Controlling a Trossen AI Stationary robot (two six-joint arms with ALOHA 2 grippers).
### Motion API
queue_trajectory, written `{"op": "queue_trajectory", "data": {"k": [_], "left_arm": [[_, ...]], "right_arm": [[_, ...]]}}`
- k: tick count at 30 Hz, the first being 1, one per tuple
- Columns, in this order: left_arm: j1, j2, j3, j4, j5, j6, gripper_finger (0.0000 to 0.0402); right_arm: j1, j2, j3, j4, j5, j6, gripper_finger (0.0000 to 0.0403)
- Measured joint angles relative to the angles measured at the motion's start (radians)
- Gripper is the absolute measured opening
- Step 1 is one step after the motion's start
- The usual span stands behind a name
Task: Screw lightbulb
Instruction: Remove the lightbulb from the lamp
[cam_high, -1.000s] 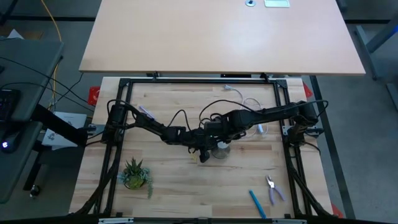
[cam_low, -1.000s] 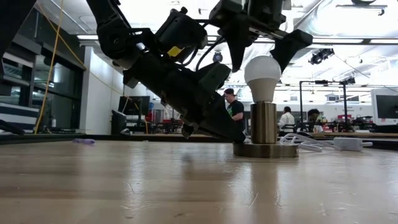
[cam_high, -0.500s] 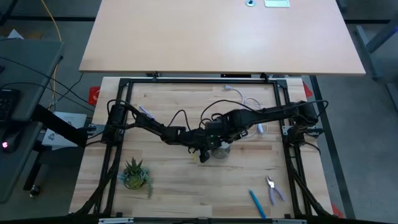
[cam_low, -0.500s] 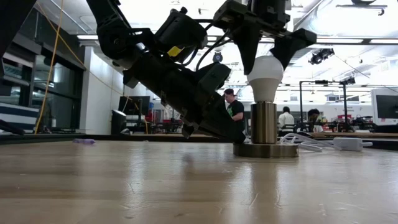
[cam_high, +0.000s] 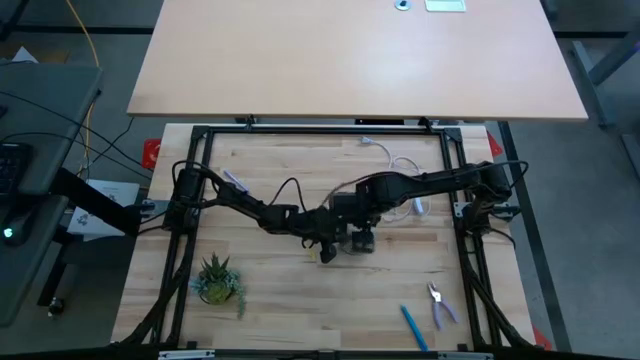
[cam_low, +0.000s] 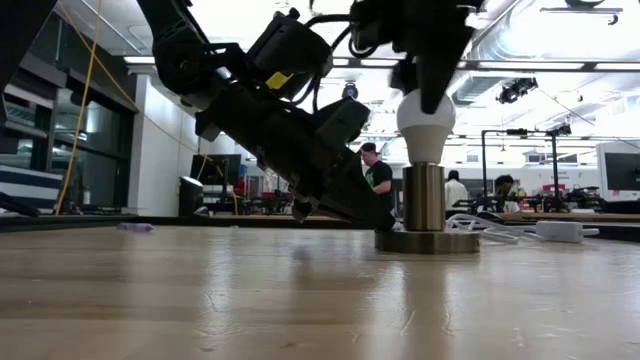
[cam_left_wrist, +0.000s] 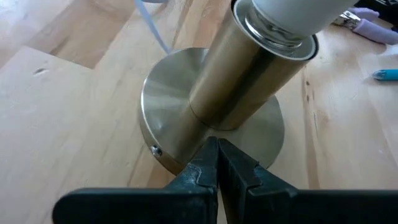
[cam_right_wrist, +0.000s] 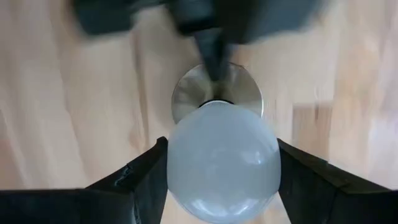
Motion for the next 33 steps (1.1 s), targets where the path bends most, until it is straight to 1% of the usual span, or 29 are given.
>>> {"op": "queue_trajectory", "data": {"k": [2, 5, 7, 9, 12, 21, 27, 33], "left_arm": [[0.000, 0.000, 0.000, 0.000, 0.005, -0.001, 0.0000], [0.000, 0.000, 0.000, 0.001, 0.008, -0.002, 0.0000], [0.000, 0.000, 0.001, -0.002, 0.014, -0.005, 0.0000], [0.000, 0.000, 0.001, -0.002, 0.012, -0.006, 0.0000], [0.000, 0.000, 0.001, -0.002, 0.011, -0.008, 0.0000], [0.001, 0.000, 0.001, -0.002, -0.002, -0.008, 0.0000], [0.001, 0.000, 0.001, -0.002, -0.003, -0.008, 0.0000], [0.001, 0.000, 0.001, -0.002, -0.003, -0.008, 0.0000]], "right_arm": [[0.002, 0.000, 0.000, 0.000, -0.021, -0.202, 0.0244], [0.005, 0.000, 0.000, 0.003, -0.053, -0.446, 0.0244], [0.006, 0.000, 0.001, 0.009, -0.063, -0.529, 0.0243], [0.008, 0.000, 0.001, 0.009, -0.067, -0.569, 0.0243], [0.012, 0.000, 0.001, 0.011, -0.066, -0.593, 0.0243], [0.035, 0.000, 0.001, 0.014, 0.014, -0.586, 0.0250], [0.034, 0.000, 0.002, 0.011, 0.022, -0.510, 0.0252], [0.033, 0.000, 0.002, 0.011, 0.023, -0.509, 0.0252]]}}
